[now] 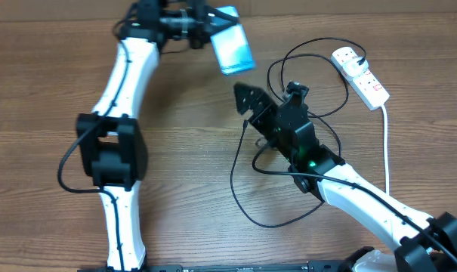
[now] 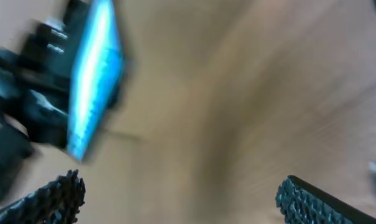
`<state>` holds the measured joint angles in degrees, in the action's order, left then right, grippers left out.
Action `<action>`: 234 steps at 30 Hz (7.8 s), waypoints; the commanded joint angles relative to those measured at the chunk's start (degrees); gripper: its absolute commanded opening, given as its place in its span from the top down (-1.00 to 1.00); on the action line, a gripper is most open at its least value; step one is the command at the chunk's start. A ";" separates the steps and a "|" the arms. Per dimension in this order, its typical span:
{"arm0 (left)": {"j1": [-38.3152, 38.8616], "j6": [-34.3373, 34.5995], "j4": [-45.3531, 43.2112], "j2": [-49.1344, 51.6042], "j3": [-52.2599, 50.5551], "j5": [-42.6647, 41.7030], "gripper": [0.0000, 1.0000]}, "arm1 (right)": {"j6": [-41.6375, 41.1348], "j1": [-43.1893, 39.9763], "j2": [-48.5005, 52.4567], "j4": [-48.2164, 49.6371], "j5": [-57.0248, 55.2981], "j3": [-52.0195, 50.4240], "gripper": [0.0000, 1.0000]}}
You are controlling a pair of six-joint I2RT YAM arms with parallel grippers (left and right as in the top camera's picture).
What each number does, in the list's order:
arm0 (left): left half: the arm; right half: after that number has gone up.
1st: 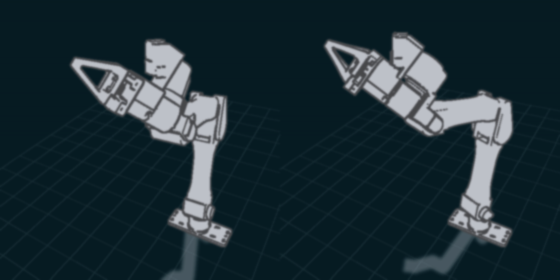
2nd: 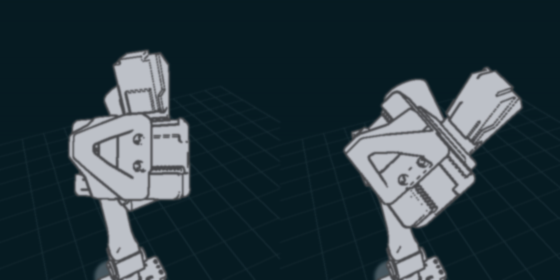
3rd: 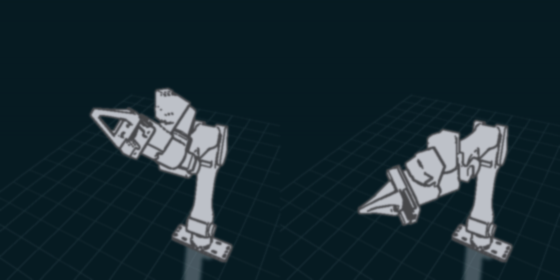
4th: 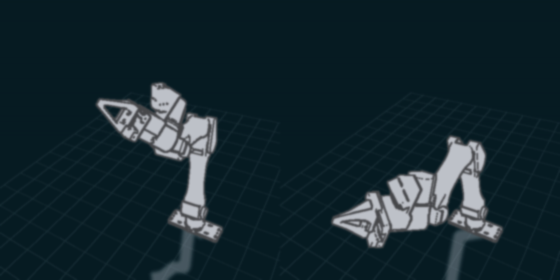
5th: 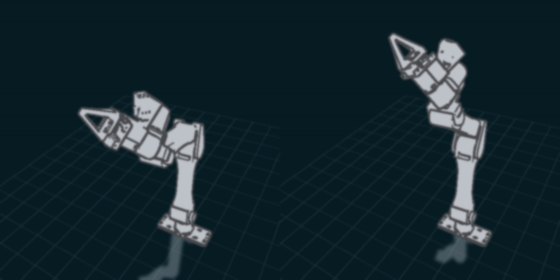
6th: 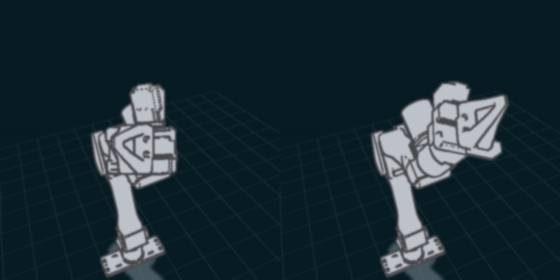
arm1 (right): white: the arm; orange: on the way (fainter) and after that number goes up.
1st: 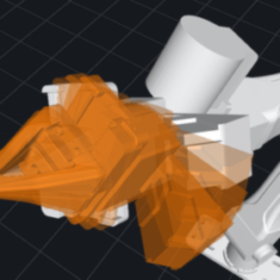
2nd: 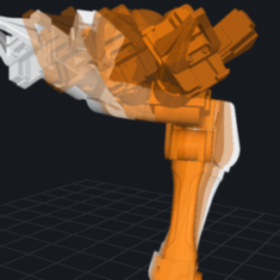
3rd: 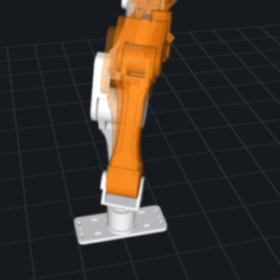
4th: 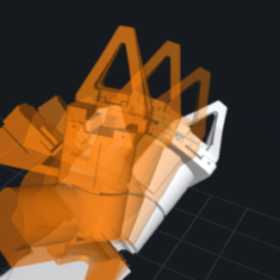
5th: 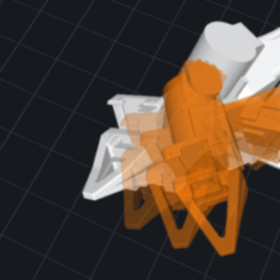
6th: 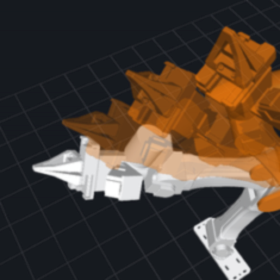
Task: Plug charger to phone and switch on socket
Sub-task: 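Release the phone from the right gripper and pull it back, then lower the right gripper over the black cable's USB-C end, then close the right gripper on the USB-C plug and lift it, then move the held plug with the right gripper to the phone's bottom port, then push the USB-C plug into the phone's port with the right gripper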
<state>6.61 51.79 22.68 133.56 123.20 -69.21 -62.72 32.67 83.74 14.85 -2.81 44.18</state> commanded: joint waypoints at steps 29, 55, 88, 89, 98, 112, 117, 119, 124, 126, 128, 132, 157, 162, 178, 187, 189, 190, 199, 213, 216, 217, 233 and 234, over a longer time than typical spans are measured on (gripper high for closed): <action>-11.15 -32.57 41.94 -6.58 1.09 16.37 0.91 | 32.06 -2.78 22.93 -51.10 10.38 35.28 -0.36; -11.08 -17.81 25.38 -11.93 -11.52 4.15 0.91 | 29.94 -5.64 32.28 -49.86 11.89 34.51 0.34; -11.10 -15.34 20.11 -11.93 -16.31 1.57 0.92 | 25.68 -2.51 37.77 -47.17 5.55 34.58 0.93; -11.10 -15.34 20.11 -11.96 -16.31 1.51 0.91 | 26.29 -2.51 37.55 -47.82 7.21 34.84 0.92; -11.50 -17.25 19.87 -11.93 -16.31 -2.86 0.92 | 46.84 -6.62 26.51 -50.80 38.69 37.38 0.92; -11.50 -24.48 19.89 -11.93 -16.31 -4.02 0.91 | 51.06 -6.80 22.56 -52.00 63.71 37.38 0.92; -11.50 -27.02 19.85 -11.93 -16.31 -4.35 0.92 | 50.90 -7.04 22.56 -49.42 68.30 37.38 0.92; -11.50 -26.99 19.87 -11.93 -16.31 -4.63 0.92 | 50.18 -7.02 22.56 -48.15 69.20 37.38 0.92; -11.41 -27.43 19.89 -11.96 -16.31 -7.48 0.92 | 45.27 -7.02 22.56 -43.45 69.81 37.38 0.92; -11.41 -27.43 19.91 -11.96 -16.31 -8.07 0.92 | 42.05 -7.02 22.56 -40.44 69.75 37.38 0.92; -11.43 -27.36 19.89 -11.96 -16.31 -8.94 0.91 | 39.19 -7.04 22.56 -37.90 69.33 37.38 0.92; -11.43 -27.36 19.87 -11.93 -16.31 -11.21 0.92 | 35.41 -7.02 22.56 -35.21 67.95 37.38 0.92; -11.41 -26.49 19.91 -11.96 -16.31 -11.78 0.91 | 32.46 -5.27 22.56 -31.39 66.90 37.35 0.93; -11.41 -26.25 19.91 -11.93 -16.31 -11.82 0.92 | 32.00 -5.29 22.56 -31.19 66.27 37.35 0.93; -10.97 -26.29 19.91 -11.93 -16.31 -12.94 0.91 | 30.93 -5.29 22.56 -30.32 64.59 37.31 0.93; -10.97 -26.53 19.91 -11.96 -16.31 -13.79 0.91 | 29.46 -5.31 22.56 -28.72 64.59 37.31 0.93; -10.97 -26.56 19.89 -11.93 -16.31 -14.93 0.92 | 28.79 -5.35 22.56 -28.13 64.59 37.31 0.93; -10.97 -26.56 19.91 -11.93 -16.31 -15.19 0.92 | 28.41 -5.35 22.56 -27.91 64.57 37.31 0.93; -10.97 -29.77 19.93 -11.93 -16.31 -18.08 0.92 | 28.15 -5.51 22.56 -27.52 64.52 37.31 0.93; -9.88 -30.40 20.44 -11.96 -16.33 -20.46 0.91 | 26.01 -6.23 22.56 -24.04 62.84 37.31 0.93; -9.44 -30.40 20.41 -11.93 -16.33 -20.46 0.92 | 26.05 -6.23 22.56 -24.09 61.86 37.31 0.93; -9.42 -30.40 20.44 -11.93 -16.33 -20.44 0.92 | 26.05 -6.23 22.56 -24.11 61.66 37.31 0.93; -9.51 -30.38 21.20 -11.93 -16.33 -20.22 0.91 | 27.61 -6.58 22.56 -24.22 58.99 37.31 0.60; -9.60 -30.38 21.20 -11.96 -16.31 -20.17 0.92 | 27.63 -6.69 22.56 -24.48 59.06 37.31 0.53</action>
<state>-4.64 22.02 43.46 122.26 106.80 -85.17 -36.12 27.27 106.89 -9.91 60.64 80.66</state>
